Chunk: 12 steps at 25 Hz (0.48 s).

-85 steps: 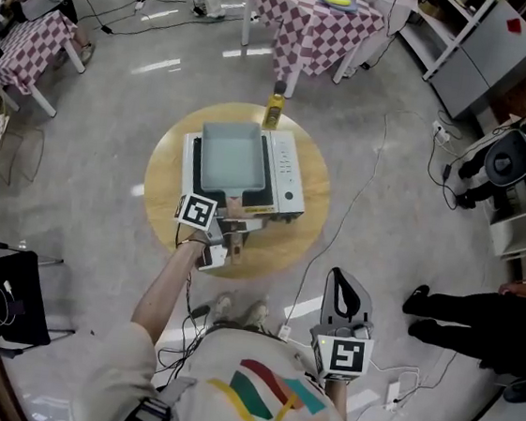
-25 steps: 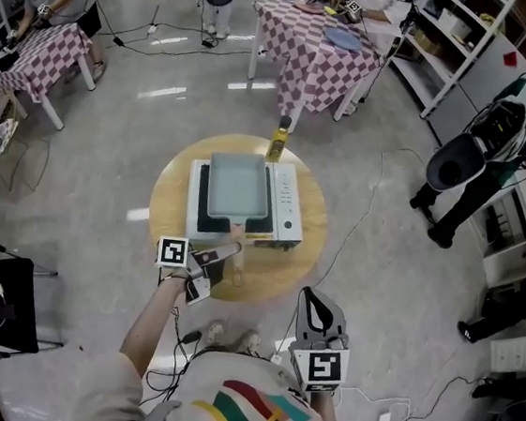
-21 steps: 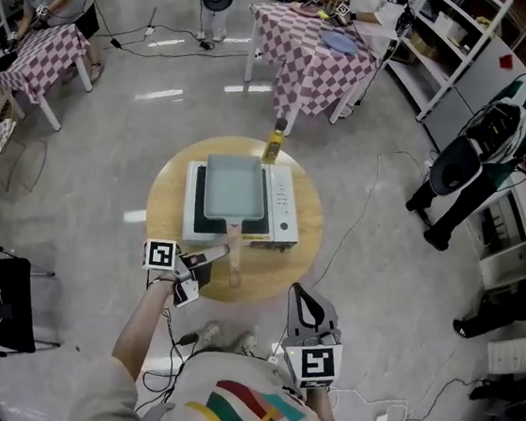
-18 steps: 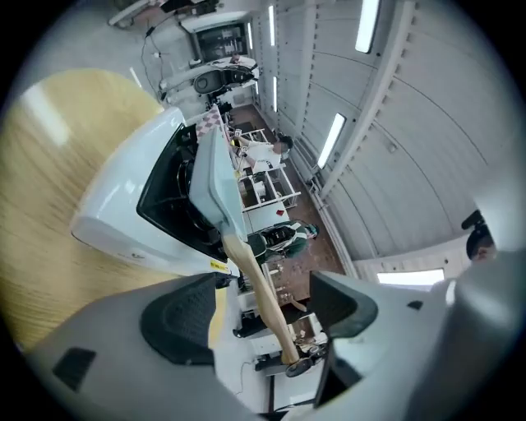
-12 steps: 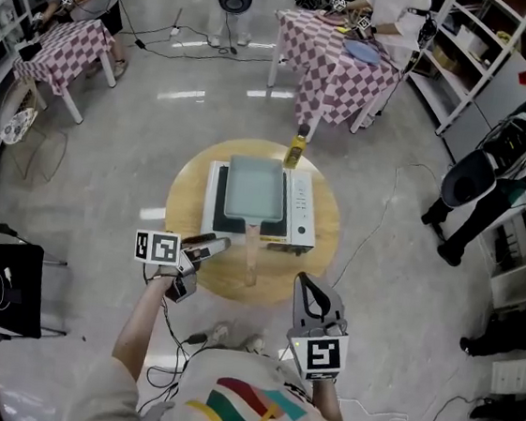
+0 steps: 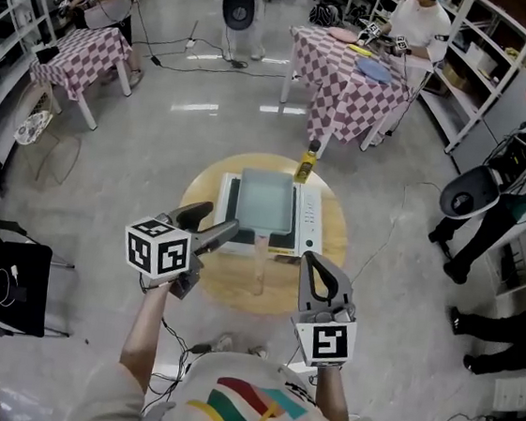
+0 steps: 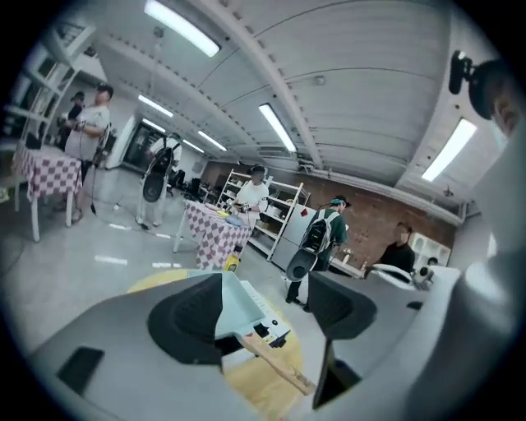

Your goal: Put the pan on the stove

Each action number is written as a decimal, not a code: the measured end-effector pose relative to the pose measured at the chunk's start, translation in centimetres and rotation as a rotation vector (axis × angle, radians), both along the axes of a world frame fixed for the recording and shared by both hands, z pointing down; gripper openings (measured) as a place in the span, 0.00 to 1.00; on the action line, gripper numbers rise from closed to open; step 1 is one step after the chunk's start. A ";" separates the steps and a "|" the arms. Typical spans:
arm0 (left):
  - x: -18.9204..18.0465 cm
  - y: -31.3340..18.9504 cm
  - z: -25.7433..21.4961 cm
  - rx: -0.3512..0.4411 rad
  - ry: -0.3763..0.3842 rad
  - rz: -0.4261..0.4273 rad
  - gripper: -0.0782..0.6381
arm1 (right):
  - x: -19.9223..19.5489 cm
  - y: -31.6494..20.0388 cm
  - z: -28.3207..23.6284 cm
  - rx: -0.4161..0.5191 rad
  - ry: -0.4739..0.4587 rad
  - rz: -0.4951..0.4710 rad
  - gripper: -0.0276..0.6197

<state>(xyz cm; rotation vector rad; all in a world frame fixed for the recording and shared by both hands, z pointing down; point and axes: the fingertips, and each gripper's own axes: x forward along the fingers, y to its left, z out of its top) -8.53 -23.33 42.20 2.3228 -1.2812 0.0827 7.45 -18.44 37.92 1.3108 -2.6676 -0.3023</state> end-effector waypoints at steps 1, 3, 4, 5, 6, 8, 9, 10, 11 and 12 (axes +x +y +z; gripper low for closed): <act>0.2 0.2 -0.9 0.029 -0.040 -0.013 0.56 | -0.2 -0.1 -0.5 0.007 -0.009 -0.001 0.04; 0.6 0.6 -3.0 0.105 -0.111 -0.050 0.55 | -0.6 -0.4 -1.4 0.022 -0.033 0.001 0.04; 0.8 0.8 -4.1 0.158 -0.144 -0.078 0.53 | -0.8 -0.5 -1.9 0.029 -0.049 0.001 0.04; 0.9 1.1 -5.3 0.217 -0.180 -0.110 0.51 | -1.0 -0.6 -2.4 0.034 -0.064 0.001 0.04; 1.0 1.4 -6.3 0.275 -0.219 -0.143 0.49 | -1.1 -0.6 -2.8 0.040 -0.076 0.002 0.04; 1.2 2.2 -8.1 0.365 -0.286 -0.198 0.47 | -1.2 -0.7 -3.6 0.059 -0.087 0.008 0.04; 1.4 2.5 -8.8 0.397 -0.306 -0.217 0.45 | -1.2 -0.7 -4.0 0.071 -0.091 0.011 0.04; 1.6 2.9 -9.4 0.424 -0.321 -0.230 0.43 | -1.3 -0.7 -4.5 0.081 -0.098 0.013 0.04; 1.8 3.2 -9.9 0.448 -0.335 -0.240 0.42 | -1.4 -0.7 -4.8 0.085 -0.105 0.014 0.04; 2.0 3.6 -10.2 0.474 -0.353 -0.252 0.41 | -1.5 -0.6 -5.0 0.086 -0.113 0.013 0.04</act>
